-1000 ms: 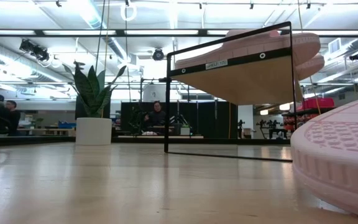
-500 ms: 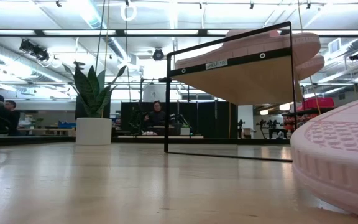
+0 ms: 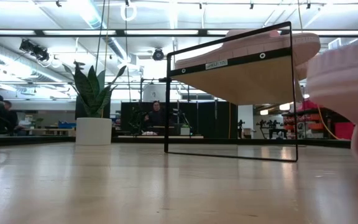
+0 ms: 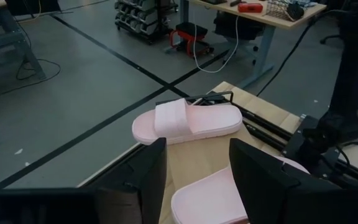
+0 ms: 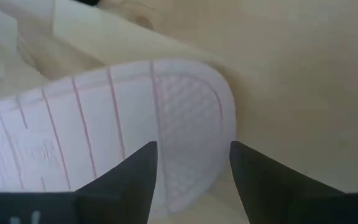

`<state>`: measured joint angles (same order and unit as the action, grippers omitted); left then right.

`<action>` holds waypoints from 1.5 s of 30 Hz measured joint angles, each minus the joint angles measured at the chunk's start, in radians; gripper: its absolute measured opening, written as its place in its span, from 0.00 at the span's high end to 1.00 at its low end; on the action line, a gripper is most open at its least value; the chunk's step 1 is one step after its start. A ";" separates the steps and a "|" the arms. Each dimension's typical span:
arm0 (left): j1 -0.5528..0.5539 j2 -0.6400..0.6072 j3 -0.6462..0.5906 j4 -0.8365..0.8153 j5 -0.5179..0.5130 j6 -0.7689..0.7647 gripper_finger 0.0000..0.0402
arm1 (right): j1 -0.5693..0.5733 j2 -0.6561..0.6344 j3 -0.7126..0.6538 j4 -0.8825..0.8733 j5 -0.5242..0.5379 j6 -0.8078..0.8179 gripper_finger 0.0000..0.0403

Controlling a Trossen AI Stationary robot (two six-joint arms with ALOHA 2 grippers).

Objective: Pick and place slides into the shelf
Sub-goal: Put the pink slide on the shelf

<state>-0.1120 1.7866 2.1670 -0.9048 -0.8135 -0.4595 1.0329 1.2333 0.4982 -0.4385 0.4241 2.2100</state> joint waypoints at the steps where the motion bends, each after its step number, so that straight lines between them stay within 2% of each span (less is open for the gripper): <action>1: 0.000 0.000 0.000 0.000 0.000 0.000 0.55 | 0.007 -0.011 -0.001 0.001 -0.003 0.000 0.48; 7: 0.000 0.000 0.000 0.002 0.000 0.000 0.55 | 0.057 -0.082 0.000 -0.006 -0.007 -0.001 0.48; 11: 0.000 0.000 0.000 0.016 0.000 0.000 0.55 | 0.077 -0.104 0.000 -0.053 -0.054 0.001 0.48; 22: 0.000 0.000 0.000 0.022 0.000 0.000 0.55 | 0.049 -0.109 0.000 -0.156 -0.089 0.007 0.48; 30: 0.002 0.000 0.000 0.022 -0.001 0.000 0.56 | 0.038 -0.126 -0.001 -0.132 -0.019 0.007 0.48; 37: 0.003 0.000 0.000 0.022 -0.001 0.001 0.56 | 0.036 -0.164 -0.001 -0.140 -0.020 0.014 0.48; 41: 0.002 0.000 0.000 0.022 0.000 0.001 0.56 | 0.036 -0.205 -0.001 -0.117 0.050 0.007 0.48; 45: 0.003 0.000 0.000 0.023 -0.001 0.001 0.55 | 0.032 -0.218 -0.001 -0.197 0.006 0.012 0.48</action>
<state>-0.1093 1.7866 2.1670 -0.8822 -0.8142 -0.4583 1.0648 1.0154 0.4969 -0.6356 0.4297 2.2222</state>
